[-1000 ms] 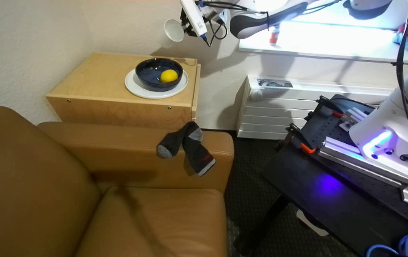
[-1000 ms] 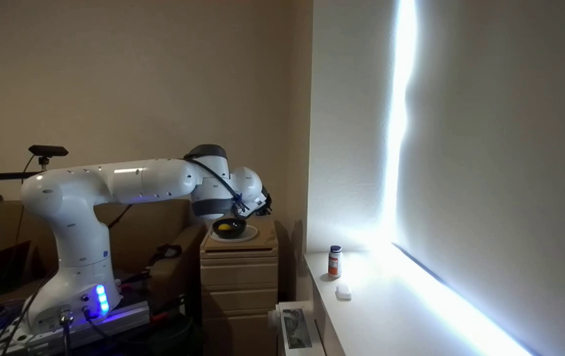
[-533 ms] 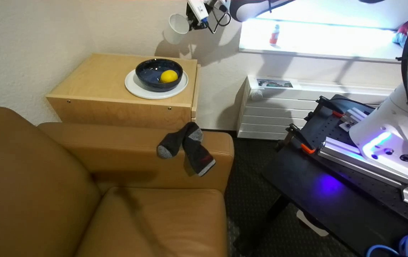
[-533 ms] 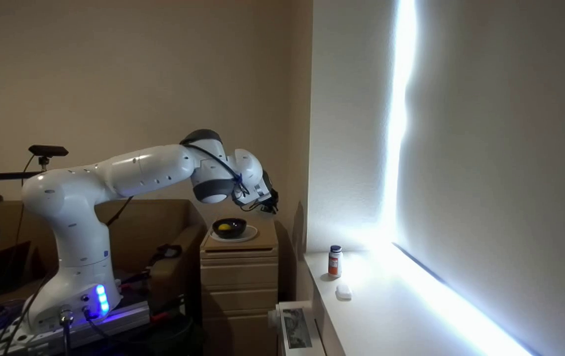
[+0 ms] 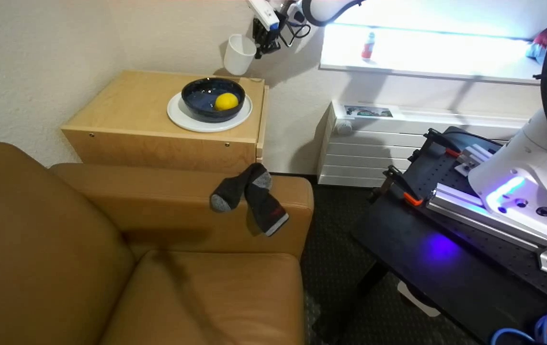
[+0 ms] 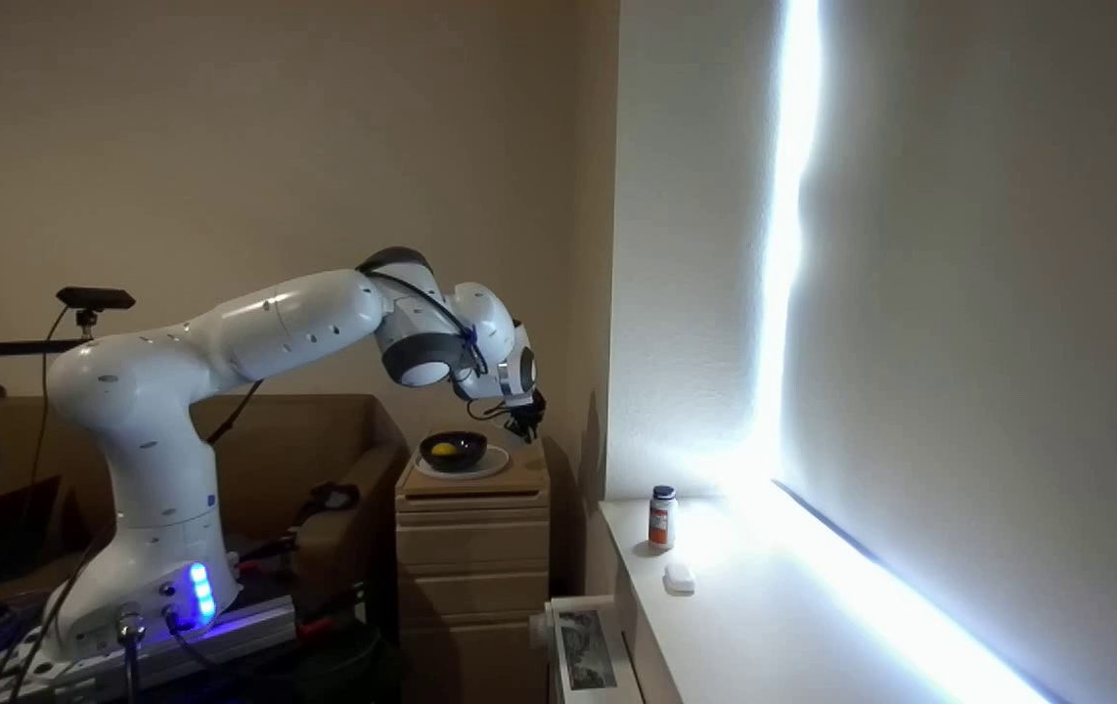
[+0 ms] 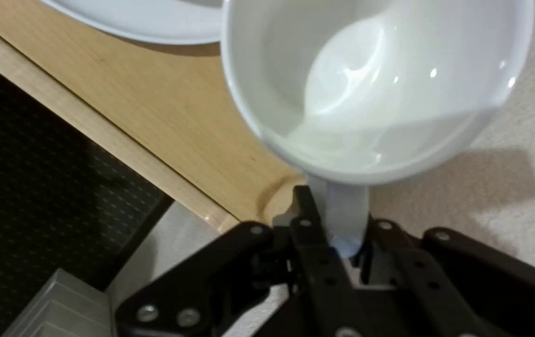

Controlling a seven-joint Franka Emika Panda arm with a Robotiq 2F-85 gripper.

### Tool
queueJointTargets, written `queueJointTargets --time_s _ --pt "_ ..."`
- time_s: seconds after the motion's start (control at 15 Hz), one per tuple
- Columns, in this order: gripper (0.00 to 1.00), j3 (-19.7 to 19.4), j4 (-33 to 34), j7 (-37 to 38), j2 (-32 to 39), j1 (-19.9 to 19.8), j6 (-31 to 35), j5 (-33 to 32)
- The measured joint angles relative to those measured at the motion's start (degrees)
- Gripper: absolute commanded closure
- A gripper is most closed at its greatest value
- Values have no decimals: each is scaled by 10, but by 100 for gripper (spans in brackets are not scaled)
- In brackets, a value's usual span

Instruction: Move the airpod case from the bowl to the windowsill then put the lemon in the bowl

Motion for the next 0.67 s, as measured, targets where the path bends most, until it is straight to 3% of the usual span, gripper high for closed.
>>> queueJointTargets --time_s 0.07,0.2,0.27,0.4,0.67 --pt "82 -10 0 -14 -8 3 3 45" --pt "82 -54 0 -38 -38 23 38 111" --pt "95 -70 0 -39 -48 32 47 120" --pt "95 -92 0 -50 -60 46 64 158" --pt "95 -209 3 -148 -113 124 79 352"
